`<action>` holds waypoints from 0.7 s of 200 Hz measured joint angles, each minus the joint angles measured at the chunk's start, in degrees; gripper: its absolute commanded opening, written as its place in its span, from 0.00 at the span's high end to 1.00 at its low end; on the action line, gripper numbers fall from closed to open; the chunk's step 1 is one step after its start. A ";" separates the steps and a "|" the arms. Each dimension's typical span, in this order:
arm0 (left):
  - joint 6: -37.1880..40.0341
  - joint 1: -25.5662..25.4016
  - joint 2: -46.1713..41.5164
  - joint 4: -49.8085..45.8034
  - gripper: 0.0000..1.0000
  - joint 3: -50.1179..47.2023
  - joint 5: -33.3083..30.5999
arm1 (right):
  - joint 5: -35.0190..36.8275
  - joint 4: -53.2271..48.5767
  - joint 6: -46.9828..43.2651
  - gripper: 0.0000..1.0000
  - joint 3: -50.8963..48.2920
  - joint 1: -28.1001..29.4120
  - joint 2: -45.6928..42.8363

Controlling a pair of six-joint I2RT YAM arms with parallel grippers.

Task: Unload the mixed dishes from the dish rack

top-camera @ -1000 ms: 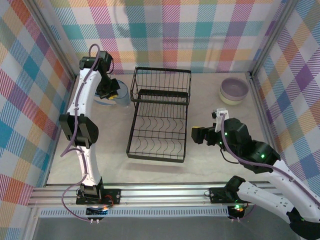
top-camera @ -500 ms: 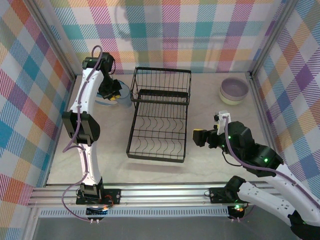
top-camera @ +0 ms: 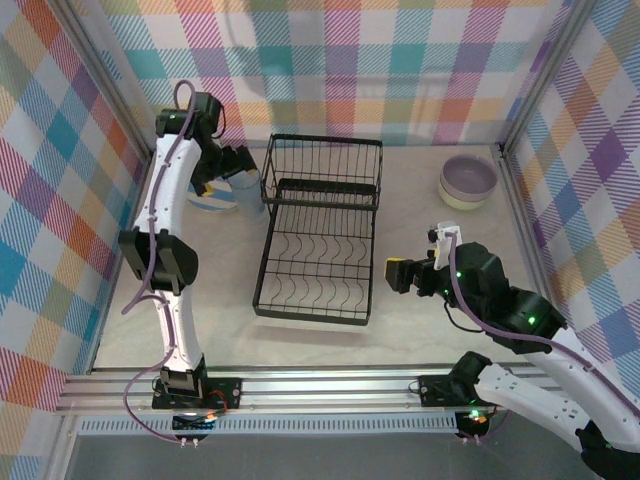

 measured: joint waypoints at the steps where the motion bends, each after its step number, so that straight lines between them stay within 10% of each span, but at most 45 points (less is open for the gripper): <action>1: 0.00 0.00 -0.22 0.13 0.00 0.00 0.00 | 0.00 0.00 0.00 0.01 0.00 0.00 0.00; 78: -0.26 0.04 -24.02 11.39 0.01 -13.90 3.15 | 1.92 1.68 1.97 0.01 -2.97 -0.04 0.09; 140: -0.79 0.07 -47.89 16.17 0.30 -43.01 8.04 | 1.62 1.73 5.73 0.01 -5.14 -0.50 5.27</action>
